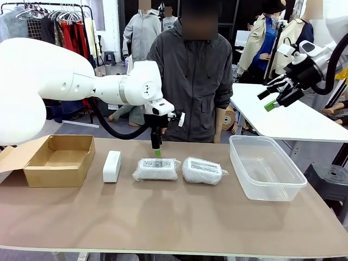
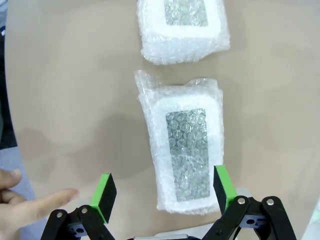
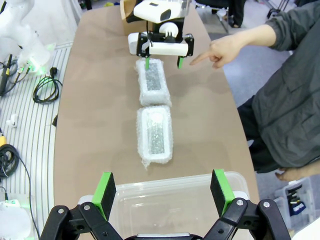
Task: Separate and place wrapped and unwrapped clocks.
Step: Pick up the Digital clock indicated by the person.
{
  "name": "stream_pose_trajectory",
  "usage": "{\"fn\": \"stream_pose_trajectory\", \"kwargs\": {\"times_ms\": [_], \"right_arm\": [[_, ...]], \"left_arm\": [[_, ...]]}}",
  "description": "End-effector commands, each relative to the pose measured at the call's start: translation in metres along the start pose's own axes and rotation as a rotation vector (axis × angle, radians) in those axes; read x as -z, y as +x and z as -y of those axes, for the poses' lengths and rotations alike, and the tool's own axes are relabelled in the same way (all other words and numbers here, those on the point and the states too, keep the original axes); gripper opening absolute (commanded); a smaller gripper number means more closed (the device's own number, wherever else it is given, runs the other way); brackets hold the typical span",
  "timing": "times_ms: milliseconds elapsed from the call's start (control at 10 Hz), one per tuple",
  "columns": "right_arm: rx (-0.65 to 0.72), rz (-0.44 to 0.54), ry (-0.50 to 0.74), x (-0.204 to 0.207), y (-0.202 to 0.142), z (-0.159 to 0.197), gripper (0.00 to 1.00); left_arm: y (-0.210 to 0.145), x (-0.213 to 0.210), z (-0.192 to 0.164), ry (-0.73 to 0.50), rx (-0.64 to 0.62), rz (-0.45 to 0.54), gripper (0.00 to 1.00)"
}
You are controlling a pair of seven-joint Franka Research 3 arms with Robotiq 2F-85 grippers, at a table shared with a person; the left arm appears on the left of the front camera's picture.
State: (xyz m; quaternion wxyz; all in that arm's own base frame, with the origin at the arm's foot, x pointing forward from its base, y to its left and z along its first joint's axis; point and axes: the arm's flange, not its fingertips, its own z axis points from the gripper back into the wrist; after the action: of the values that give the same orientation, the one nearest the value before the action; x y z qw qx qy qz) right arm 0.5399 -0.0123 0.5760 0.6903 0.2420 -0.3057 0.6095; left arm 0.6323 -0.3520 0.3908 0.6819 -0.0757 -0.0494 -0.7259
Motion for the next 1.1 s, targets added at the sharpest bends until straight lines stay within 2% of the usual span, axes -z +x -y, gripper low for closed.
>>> {"fn": "stream_pose_trajectory", "kwargs": {"times_ms": [0,1000], "right_arm": [[-0.004,0.001,0.0,0.0,0.001,0.0,1.0],[-0.004,0.001,0.0,0.0,0.001,0.0,1.0]], "left_arm": [[-0.006,0.008,0.007,0.009,-0.017,-0.02,1.0],[-0.009,0.052,0.04,-0.039,-0.071,-0.068,1.0]]}}
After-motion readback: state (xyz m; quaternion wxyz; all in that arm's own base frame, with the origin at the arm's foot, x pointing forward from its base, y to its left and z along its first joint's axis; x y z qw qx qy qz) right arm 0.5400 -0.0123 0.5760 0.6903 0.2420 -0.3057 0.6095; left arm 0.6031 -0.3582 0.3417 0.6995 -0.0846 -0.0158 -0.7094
